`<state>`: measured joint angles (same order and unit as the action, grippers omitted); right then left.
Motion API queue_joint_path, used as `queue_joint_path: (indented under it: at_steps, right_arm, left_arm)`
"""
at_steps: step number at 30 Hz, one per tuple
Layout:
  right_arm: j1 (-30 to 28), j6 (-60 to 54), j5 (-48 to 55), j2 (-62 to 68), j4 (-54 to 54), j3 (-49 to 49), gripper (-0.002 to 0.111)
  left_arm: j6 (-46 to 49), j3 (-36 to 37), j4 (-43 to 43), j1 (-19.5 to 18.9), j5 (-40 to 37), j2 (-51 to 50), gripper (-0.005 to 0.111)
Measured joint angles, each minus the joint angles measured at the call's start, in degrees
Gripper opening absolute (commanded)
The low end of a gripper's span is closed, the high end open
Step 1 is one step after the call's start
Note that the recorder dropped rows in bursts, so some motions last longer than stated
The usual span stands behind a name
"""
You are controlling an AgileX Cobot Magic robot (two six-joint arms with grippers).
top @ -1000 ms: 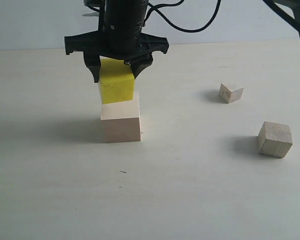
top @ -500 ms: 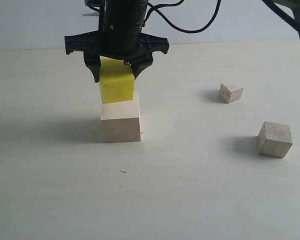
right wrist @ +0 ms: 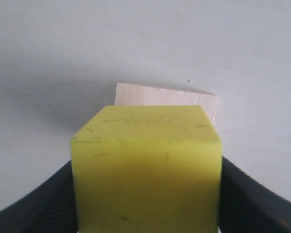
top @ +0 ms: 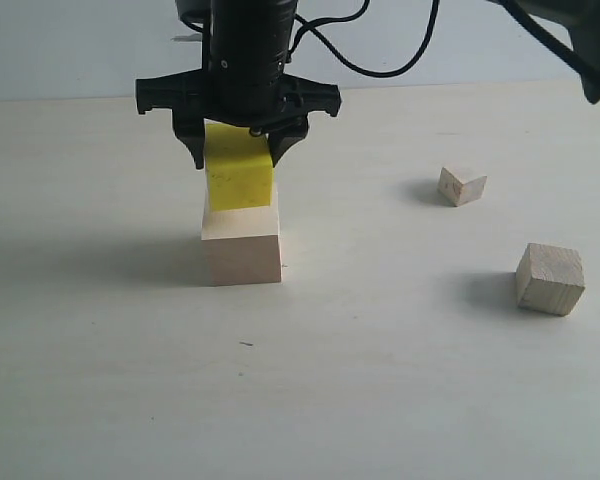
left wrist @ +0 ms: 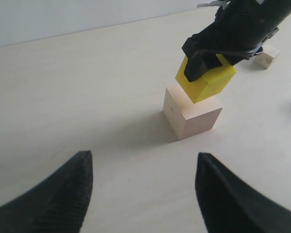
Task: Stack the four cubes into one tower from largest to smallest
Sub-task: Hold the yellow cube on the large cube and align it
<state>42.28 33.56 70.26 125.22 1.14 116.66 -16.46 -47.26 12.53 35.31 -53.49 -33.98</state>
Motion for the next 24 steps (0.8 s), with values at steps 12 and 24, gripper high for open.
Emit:
queue_joint_path:
  at_steps: [12,24]
  right_arm:
    - [0.0,0.5,0.0,1.6,-0.2,0.0,0.000]
    - [0.0,0.6,0.0,2.0,-0.3,0.0,0.000]
  left_arm:
    - [0.0,0.0,-0.5,0.0,-0.3,0.0,0.061]
    - [0.0,0.0,-0.5,0.0,-0.3,0.0,0.061]
